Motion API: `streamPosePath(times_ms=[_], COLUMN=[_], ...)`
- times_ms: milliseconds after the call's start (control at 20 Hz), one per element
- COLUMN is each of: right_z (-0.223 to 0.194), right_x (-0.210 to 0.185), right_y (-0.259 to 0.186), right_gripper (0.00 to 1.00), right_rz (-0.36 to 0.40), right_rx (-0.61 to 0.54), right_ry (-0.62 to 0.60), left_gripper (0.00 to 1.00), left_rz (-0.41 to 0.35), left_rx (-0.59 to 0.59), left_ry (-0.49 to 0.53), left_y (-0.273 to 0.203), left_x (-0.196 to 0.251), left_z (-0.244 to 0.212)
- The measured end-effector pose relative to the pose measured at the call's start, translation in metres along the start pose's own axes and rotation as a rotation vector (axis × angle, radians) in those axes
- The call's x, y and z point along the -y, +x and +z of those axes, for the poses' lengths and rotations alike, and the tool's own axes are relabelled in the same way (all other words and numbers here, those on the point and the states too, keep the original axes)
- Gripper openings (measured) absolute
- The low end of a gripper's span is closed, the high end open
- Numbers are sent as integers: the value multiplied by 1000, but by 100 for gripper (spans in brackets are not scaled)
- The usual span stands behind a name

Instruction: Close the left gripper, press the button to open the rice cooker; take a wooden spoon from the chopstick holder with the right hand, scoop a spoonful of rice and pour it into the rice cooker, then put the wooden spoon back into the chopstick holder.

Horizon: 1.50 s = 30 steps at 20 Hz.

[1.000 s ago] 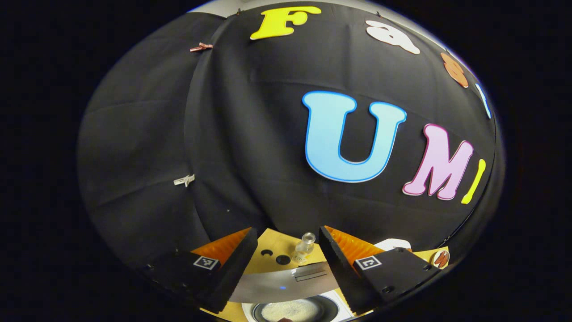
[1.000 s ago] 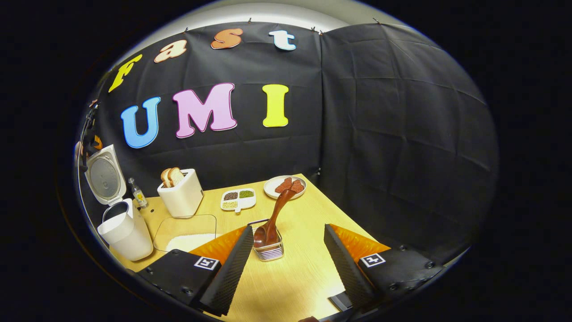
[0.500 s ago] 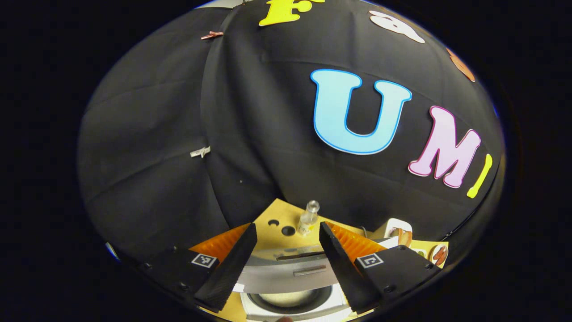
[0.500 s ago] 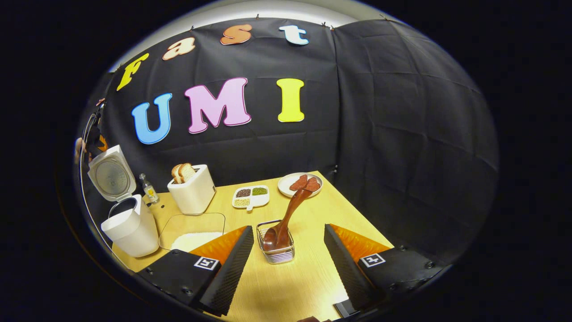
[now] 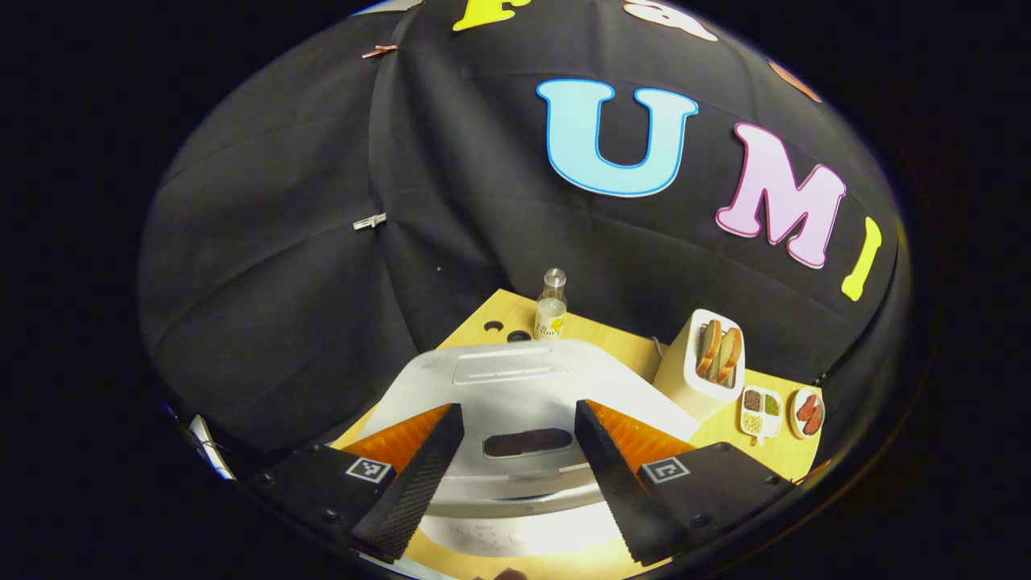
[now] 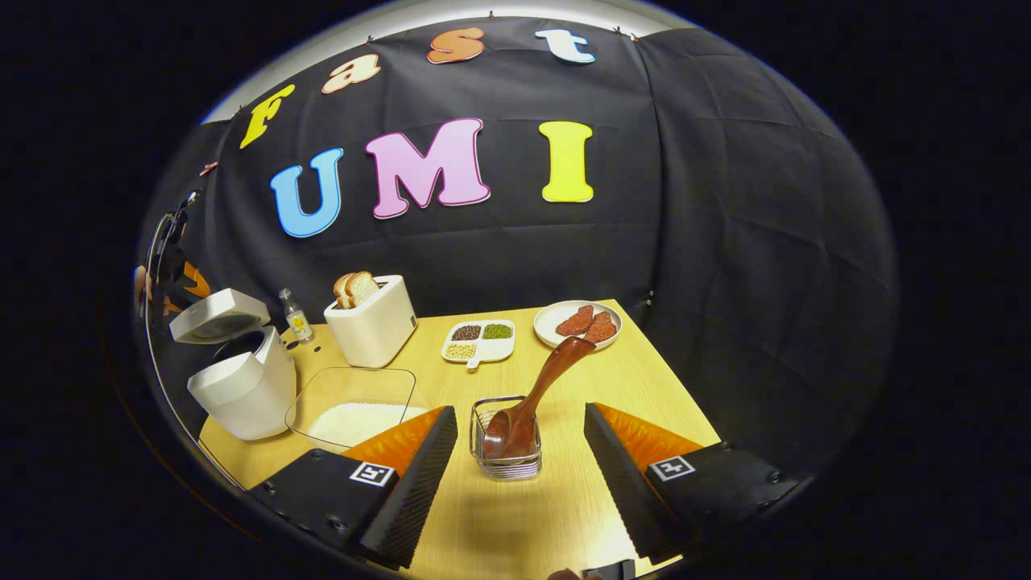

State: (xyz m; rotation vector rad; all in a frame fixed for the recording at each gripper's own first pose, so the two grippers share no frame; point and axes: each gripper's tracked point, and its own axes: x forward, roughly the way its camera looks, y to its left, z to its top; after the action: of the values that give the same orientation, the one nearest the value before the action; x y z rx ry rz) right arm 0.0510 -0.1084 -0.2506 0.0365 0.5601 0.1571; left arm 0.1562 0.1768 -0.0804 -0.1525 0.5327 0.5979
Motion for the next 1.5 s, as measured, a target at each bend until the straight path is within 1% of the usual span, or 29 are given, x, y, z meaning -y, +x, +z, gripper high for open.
streamPosePath(times_ms=[200, 350, 500, 700, 850, 1000, 1150, 1200, 1300, 1450, 1500], right_z=[-11, -16, -18, -27, -39, -46, -50, -48, -39, -11, -2], right_x=[6, 11, 18, 20, 16, 9, 0, -4, -11, -20, -24], right_y=[6, 6, 6, 7, 8, 5, -2, -6, -14, -32, -38], right_gripper=[99, 99, 99, 99, 99, 99, 99, 99, 99, 99, 98], right_rz=[54, 79, 91, 111, 128, 138, 134, 131, 120, 102, 97], right_rx=[-37, -52, -55, -78, -101, -103, -101, -92, -69, -1, 20], right_ry=[-24, -40, -48, -48, -56, -64, -57, -55, -62, -82, -88], left_gripper=[98, 98, 98, 99, 99, 100, 100, 100, 99, 96, 96], left_rz=[36, 55, 79, 85, 71, 45, 33, 14, -24, -106, -134], left_rx=[-20, -37, -62, -8, 19, 9, 23, 21, 39, 135, 176], left_ry=[-24, -17, -43, -21, 4, 27, 53, 73, 111, 201, 216], left_y=[3, 13, 20, 23, 26, 30, 32, 29, 12, -29, -46], left_x=[2, 5, 5, 8, 12, 16, 21, 26, 35, 45, 48], left_z=[-39, -67, -93, -98, -97, -93, -90, -91, -96, -85, -79])
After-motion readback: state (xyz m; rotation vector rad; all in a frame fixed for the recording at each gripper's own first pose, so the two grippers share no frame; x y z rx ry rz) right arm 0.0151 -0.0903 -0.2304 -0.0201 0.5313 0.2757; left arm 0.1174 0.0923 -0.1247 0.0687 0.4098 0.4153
